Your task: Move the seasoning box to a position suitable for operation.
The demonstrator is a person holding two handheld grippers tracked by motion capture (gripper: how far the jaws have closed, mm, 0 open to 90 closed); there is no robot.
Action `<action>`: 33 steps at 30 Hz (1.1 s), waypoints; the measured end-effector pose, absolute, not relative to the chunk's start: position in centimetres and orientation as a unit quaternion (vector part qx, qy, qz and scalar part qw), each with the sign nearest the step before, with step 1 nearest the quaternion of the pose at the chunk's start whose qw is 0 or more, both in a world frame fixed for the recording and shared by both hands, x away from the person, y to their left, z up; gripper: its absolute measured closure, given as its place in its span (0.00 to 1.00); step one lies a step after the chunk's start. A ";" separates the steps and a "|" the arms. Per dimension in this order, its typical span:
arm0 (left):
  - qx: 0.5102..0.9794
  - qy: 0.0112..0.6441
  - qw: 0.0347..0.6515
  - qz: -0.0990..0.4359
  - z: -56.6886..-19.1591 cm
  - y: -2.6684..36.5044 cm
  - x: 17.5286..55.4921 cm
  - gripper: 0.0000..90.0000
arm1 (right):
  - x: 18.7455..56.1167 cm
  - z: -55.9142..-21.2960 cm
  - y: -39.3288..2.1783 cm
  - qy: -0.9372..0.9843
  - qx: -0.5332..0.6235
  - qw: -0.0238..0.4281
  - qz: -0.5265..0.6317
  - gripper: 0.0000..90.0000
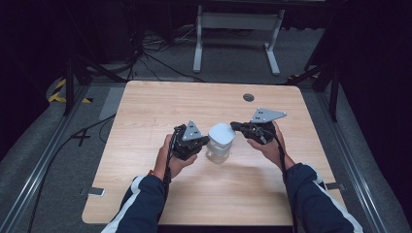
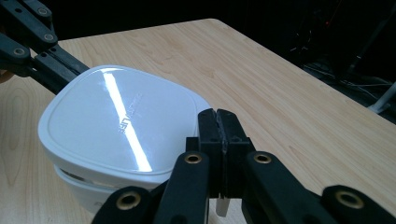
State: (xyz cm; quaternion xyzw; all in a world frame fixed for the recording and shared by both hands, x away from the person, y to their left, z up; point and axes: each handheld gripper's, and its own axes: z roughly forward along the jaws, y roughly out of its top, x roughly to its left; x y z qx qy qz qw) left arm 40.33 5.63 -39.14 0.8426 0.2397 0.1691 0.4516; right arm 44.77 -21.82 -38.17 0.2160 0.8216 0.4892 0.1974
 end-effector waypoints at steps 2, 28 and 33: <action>0.840 0.236 0.457 0.170 -38.8 5.5 40.3 1.00 | 44.8 -38.2 -21.8 0.822 0.216 0.198 0.488 1.00; 0.850 0.200 0.452 0.184 -34.8 3.2 42.6 0.98 | 43.8 -38.7 -24.0 0.834 0.229 0.207 0.457 1.00; 0.850 0.196 0.455 0.180 -34.6 2.6 43.3 0.98 | 43.3 -38.7 -24.6 0.835 0.231 0.210 0.453 1.00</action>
